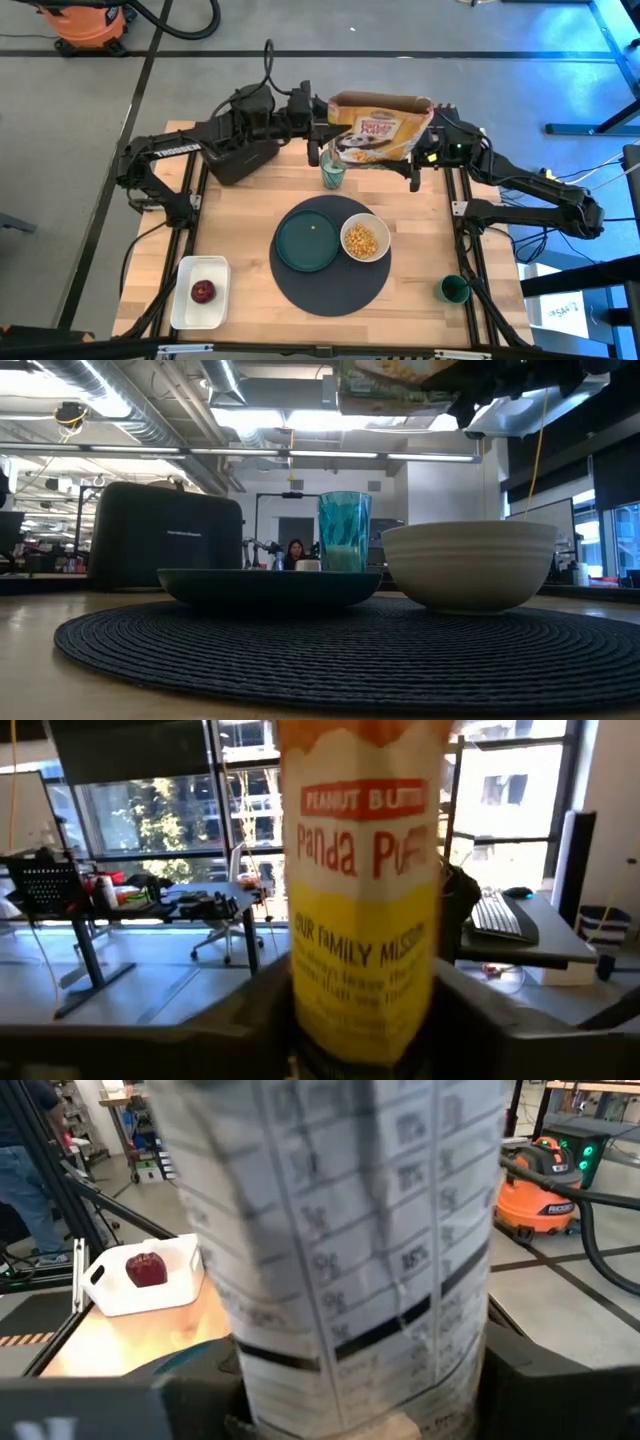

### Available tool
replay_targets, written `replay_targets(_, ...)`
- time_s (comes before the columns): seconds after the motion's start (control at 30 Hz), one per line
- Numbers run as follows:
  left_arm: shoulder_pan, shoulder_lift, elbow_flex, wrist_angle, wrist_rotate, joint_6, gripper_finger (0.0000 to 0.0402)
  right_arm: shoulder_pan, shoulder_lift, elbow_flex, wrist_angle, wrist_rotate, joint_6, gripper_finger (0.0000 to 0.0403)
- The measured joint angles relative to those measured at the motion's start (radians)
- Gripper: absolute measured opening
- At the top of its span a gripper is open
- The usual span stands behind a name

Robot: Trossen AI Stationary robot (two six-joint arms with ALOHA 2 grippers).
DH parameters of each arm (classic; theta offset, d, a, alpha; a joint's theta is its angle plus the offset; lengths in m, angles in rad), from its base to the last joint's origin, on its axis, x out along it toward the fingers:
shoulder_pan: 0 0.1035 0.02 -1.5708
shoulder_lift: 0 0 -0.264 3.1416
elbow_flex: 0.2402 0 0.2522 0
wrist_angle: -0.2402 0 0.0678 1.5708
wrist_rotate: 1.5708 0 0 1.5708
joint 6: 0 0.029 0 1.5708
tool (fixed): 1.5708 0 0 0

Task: Arrange a breakfast setting
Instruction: Pour the cereal from the cereal box into the white bowl

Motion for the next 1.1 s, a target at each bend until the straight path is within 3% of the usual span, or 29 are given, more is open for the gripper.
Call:
replay_targets(0.17,0.026,-0.001,0.000,-0.035,0.076,0.045,0.0028,-0.001,0.000,0.002,-0.005,0.003,0.003,0.0201)
replay_targets(0.2,0.033,-0.001,0.000,-0.048,0.094,0.048,0.0015,-0.001,0.000,0.006,-0.011,0.008,0.004,0.0207)
replay_targets(0.5,0.047,0.001,-0.001,-0.198,0.114,0.076,0.0002,0.000,-0.005,0.148,0.003,0.033,0.051,0.0308)
replay_targets(0.63,0.047,0.003,-0.001,-0.202,0.153,0.087,0.0002,0.000,0.004,0.228,0.002,0.044,0.057,0.0316)
replay_targets(0.73,0.047,0.016,0.000,-0.203,0.161,0.086,0.0002,0.000,0.021,0.263,-0.038,0.044,0.059,0.0286)
replay_targets(0.8,0.047,0.030,0.000,-0.209,0.161,0.086,0.0001,0.000,0.034,0.277,-0.073,0.041,0.059,0.0242)
replay_targets(0.97,0.045,0.043,0.000,-0.202,0.094,0.025,0.0012,0.000,0.055,0.284,-0.096,0.017,0.056,0.0047)
replay_targets(1.0,0.044,0.043,0.000,-0.202,0.084,0.014,0.0020,-0.001,0.055,0.284,-0.096,0.019,0.052,0.0025)
replay_targets(1.1,0.051,0.046,0.000,-0.209,0.070,0.000,0.0055,0.000,0.054,0.284,-0.114,0.076,0.056,0.0011)
